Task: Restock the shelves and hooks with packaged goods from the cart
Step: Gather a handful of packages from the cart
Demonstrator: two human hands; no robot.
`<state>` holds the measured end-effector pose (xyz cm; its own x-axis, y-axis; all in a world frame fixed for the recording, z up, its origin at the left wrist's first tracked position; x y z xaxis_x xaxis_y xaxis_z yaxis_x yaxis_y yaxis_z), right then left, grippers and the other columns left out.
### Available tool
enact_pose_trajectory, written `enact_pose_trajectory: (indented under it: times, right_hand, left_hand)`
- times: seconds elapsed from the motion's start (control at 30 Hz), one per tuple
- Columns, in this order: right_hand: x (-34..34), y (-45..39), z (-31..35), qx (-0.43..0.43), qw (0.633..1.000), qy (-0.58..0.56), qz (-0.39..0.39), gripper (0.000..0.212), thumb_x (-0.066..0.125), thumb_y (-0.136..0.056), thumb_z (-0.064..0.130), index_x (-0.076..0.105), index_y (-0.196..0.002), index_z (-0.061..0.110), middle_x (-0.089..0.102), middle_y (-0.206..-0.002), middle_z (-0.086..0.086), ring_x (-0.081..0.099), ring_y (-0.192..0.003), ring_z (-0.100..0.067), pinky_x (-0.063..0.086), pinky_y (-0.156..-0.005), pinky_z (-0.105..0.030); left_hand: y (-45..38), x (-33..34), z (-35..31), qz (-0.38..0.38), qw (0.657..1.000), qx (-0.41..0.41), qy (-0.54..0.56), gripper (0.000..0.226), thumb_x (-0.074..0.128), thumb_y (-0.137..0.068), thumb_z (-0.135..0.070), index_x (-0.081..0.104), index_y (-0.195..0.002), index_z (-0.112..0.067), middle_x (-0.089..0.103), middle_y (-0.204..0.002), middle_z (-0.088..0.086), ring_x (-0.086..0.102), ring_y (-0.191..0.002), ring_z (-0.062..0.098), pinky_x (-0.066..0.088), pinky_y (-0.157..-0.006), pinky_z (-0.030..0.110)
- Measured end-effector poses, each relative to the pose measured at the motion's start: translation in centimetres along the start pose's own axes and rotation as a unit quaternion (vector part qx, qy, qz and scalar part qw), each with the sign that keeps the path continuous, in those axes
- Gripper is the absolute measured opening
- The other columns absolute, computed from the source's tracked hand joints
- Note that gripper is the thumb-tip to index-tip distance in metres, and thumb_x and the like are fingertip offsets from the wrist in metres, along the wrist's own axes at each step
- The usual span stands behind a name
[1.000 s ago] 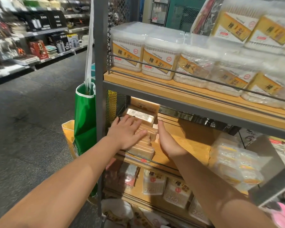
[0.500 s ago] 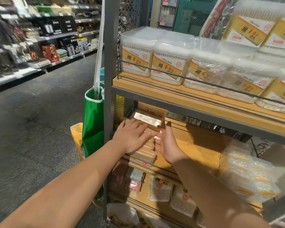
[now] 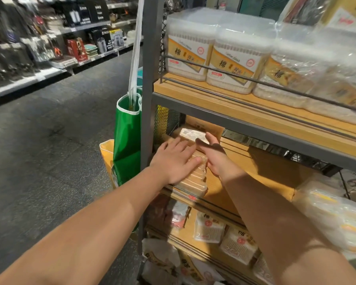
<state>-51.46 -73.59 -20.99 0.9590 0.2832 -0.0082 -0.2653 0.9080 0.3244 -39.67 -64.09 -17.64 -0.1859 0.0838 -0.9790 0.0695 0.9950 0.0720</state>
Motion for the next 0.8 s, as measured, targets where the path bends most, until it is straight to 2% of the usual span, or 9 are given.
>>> enact_pose_trajectory:
  times: [0.13,0.2,0.27,0.37,0.43,0.5,0.6,0.7,0.8]
  right_hand:
    - [-1.4,0.1,-1.0,-0.022,1.0,-0.006,-0.006,0.064,0.07,-0.089,0.017,0.041,-0.144,0.028,0.061,-0.118,-0.002,0.065,-0.091,-0.015,0.059,-0.08,-0.037]
    - [-2.7,0.4,-1.2,-0.032,0.999,0.008,-0.017,0.054,0.065,-0.092,0.018,0.044,-0.141,0.028,0.064,-0.107,-0.005,0.059,-0.069,-0.01,0.054,-0.059,-0.026]
    - [-3.9,0.7,-1.3,-0.021,0.999,0.01,-0.036,0.045,0.062,-0.095,0.026,0.047,-0.138,0.025,0.063,-0.094,-0.006,0.049,-0.056,-0.007,0.041,-0.044,-0.018]
    - [-5.4,1.4,-1.5,0.022,0.998,0.0,-0.065,0.032,0.056,-0.097,0.04,0.057,-0.122,0.02,0.064,-0.084,-0.006,0.049,-0.055,-0.008,0.039,-0.045,-0.018]
    - [-6.0,1.8,-1.8,0.051,0.996,0.019,-0.066,0.036,0.054,-0.097,0.046,0.064,-0.109,0.014,0.068,-0.08,-0.005,0.053,-0.055,-0.009,0.04,-0.045,-0.018]
    - [-6.1,2.1,-2.0,0.102,0.993,0.007,-0.053,0.04,0.055,-0.097,0.045,0.066,-0.104,0.007,0.069,-0.079,-0.005,0.055,-0.052,-0.008,0.04,-0.044,-0.015]
    - [-5.5,2.5,-1.7,0.161,0.987,-0.002,0.008,0.029,0.054,-0.099,0.037,0.064,-0.097,0.01,0.065,-0.073,-0.001,0.051,-0.049,-0.005,0.035,-0.048,-0.015]
    - [-4.0,2.5,-1.6,0.136,0.986,0.058,0.079,0.034,0.049,-0.099,0.046,0.061,-0.088,0.016,0.055,-0.061,0.003,0.042,-0.051,-0.007,0.03,-0.045,-0.017]
    - [-3.1,1.6,-1.5,0.135,0.985,0.076,0.082,0.051,0.029,-0.101,0.057,0.059,-0.082,0.02,0.045,-0.057,0.004,0.033,-0.049,-0.009,0.024,-0.043,-0.02]
  left_hand:
    - [0.1,-0.1,0.0,-0.005,1.0,0.003,0.009,0.063,0.009,-0.099,-0.059,0.018,-0.155,-0.029,0.014,-0.164,-0.001,0.003,-0.151,0.019,0.003,-0.12,0.045]
    - [0.2,-0.1,0.1,-0.005,1.0,0.004,0.014,0.063,0.009,-0.099,-0.059,0.019,-0.155,-0.03,0.013,-0.164,-0.002,0.002,-0.151,0.018,0.003,-0.12,0.044]
    - [0.2,-0.1,0.2,-0.008,1.0,0.007,0.015,0.064,0.008,-0.098,-0.06,0.019,-0.155,-0.031,0.013,-0.164,-0.002,0.002,-0.151,0.018,0.003,-0.12,0.044]
    - [0.3,0.0,0.2,-0.009,1.0,0.01,0.012,0.066,0.007,-0.098,-0.061,0.018,-0.155,-0.03,0.013,-0.164,-0.002,0.002,-0.151,0.018,0.003,-0.12,0.044]
    - [0.3,0.0,0.1,-0.01,1.0,0.01,0.008,0.067,0.007,-0.097,-0.061,0.015,-0.156,-0.029,0.012,-0.164,-0.001,0.002,-0.151,0.018,0.003,-0.12,0.044]
    - [0.4,0.0,0.2,-0.012,1.0,0.009,0.006,0.068,0.006,-0.097,-0.062,0.012,-0.156,-0.029,0.011,-0.164,0.0,0.002,-0.151,0.018,0.003,-0.12,0.044]
    - [0.3,0.1,0.1,-0.013,1.0,0.011,0.001,0.068,0.006,-0.096,-0.062,0.01,-0.156,-0.029,0.011,-0.164,0.002,0.002,-0.151,0.02,0.002,-0.12,0.045]
    - [0.0,-0.2,0.0,-0.013,1.0,0.01,-0.019,0.07,0.006,-0.096,-0.063,0.011,-0.156,-0.027,0.014,-0.163,0.004,0.004,-0.151,0.023,-0.001,-0.12,0.048]
    - [-0.6,-0.4,-0.1,-0.003,1.0,0.013,-0.029,0.071,0.004,-0.095,-0.064,0.015,-0.155,-0.028,0.016,-0.162,0.004,0.006,-0.15,0.026,-0.003,-0.119,0.05]
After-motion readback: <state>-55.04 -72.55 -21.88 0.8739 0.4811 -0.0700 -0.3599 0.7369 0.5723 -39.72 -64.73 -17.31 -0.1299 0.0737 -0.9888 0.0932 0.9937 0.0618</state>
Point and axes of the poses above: each hand's wrist, its own y-axis away from the middle knuckle, its own x-axis out of the palm, z = x × y, the point moved 3 cm from there along -y, towards the middle knuckle
